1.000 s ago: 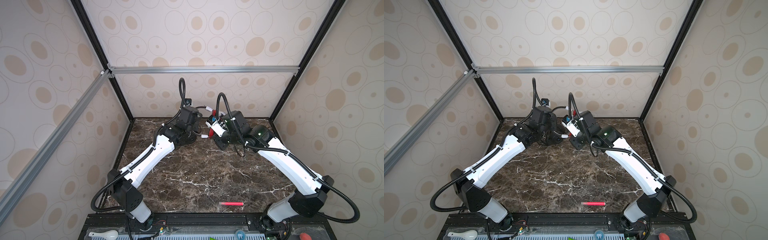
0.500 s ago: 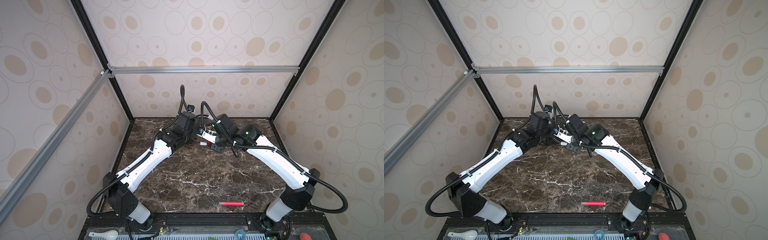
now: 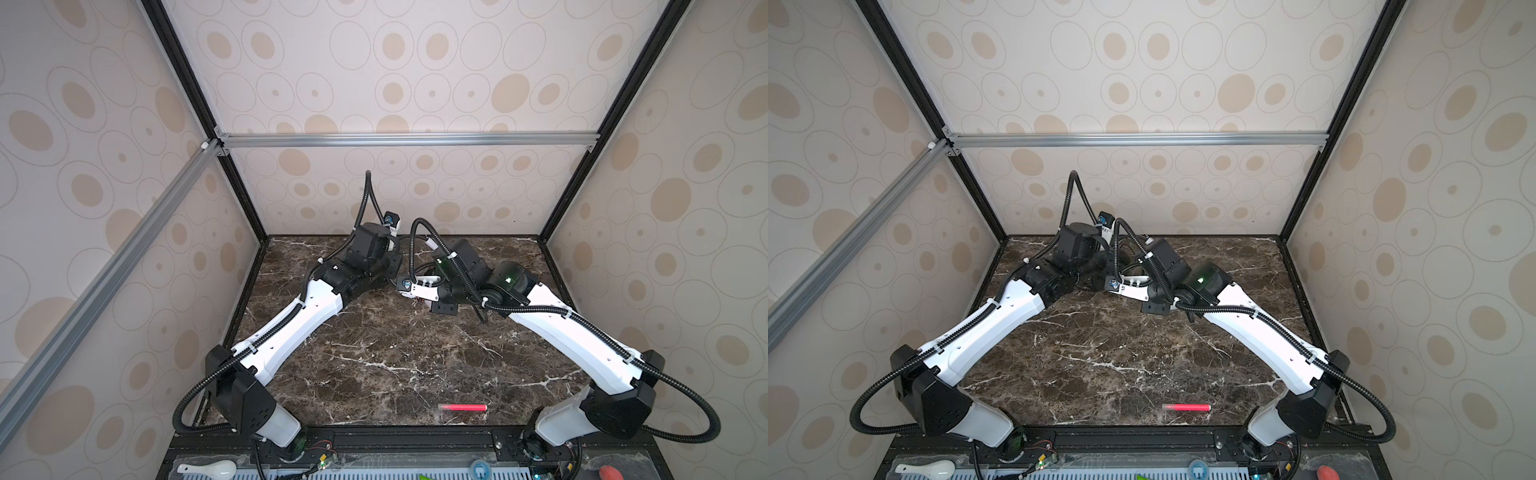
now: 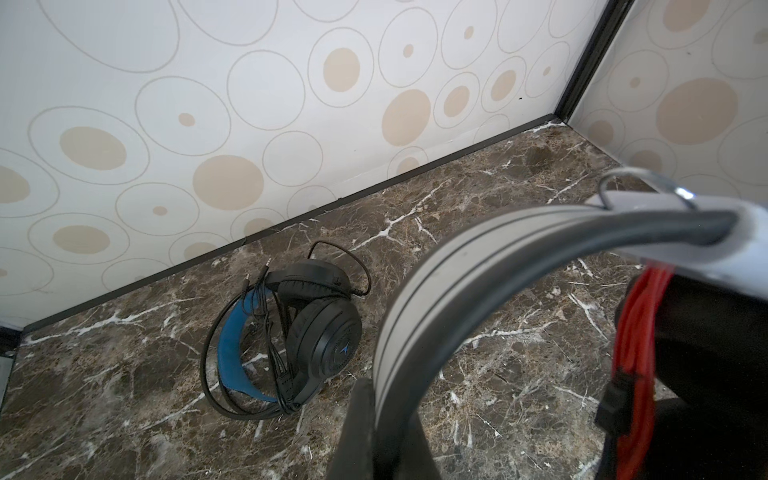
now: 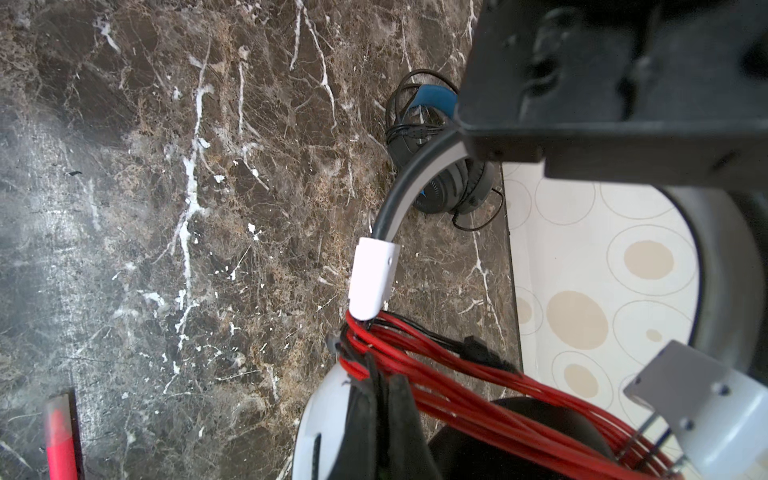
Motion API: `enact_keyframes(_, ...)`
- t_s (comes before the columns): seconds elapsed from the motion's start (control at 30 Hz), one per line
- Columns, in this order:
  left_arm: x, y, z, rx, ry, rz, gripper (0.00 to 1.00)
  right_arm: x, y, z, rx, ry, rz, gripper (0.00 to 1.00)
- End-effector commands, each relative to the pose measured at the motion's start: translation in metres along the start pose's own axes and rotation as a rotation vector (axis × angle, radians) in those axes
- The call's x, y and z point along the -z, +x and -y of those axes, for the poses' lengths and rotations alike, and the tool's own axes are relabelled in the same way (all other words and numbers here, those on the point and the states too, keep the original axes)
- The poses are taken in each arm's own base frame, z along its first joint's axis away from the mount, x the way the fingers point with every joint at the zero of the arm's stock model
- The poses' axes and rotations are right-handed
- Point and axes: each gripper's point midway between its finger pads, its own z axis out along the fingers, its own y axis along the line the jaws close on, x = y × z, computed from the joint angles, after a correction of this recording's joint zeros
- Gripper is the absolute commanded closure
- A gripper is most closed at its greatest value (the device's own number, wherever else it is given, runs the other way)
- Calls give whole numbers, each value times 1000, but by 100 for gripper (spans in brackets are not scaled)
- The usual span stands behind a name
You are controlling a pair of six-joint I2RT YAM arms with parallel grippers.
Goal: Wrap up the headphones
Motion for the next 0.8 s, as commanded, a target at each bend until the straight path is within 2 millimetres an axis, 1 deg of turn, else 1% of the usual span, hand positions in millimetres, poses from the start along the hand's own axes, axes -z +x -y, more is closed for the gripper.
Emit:
enact_keyframes(0.0, 20, -14, 12, -30, 83, 40, 100, 16, -15, 20, 27, 53, 82, 100)
enact_keyframes(0.07, 20, -13, 14, -35, 95, 36, 100, 19, -21, 16, 4, -8, 100, 100)
enact_keyframes(0.13, 20, -11, 15, -37, 100, 32, 100, 22, -25, 17, -9, -42, 92, 100)
enact_keyframes(0.2, 21, -11, 14, -37, 101, 31, 100, 25, -27, 20, -20, -39, 92, 100)
enact_keyframes(0.37, 26, -11, 20, -43, 142, 53, 100, 27, -21, 21, 21, -31, 59, 100)
enact_keyframes(0.47, 26, -8, 21, -47, 143, 41, 100, 33, -20, 20, 69, -22, 69, 100)
enact_keyframes(0.57, 26, -5, 22, -48, 152, 41, 100, 34, -21, 26, 107, 15, 66, 100)
enact_keyframes(0.67, 28, -5, 28, -55, 192, 48, 100, 32, -26, 30, 129, 33, 70, 100)
enact_keyframes(0.77, 27, -2, 31, -65, 208, 37, 100, 33, -39, 36, 137, 43, 94, 100)
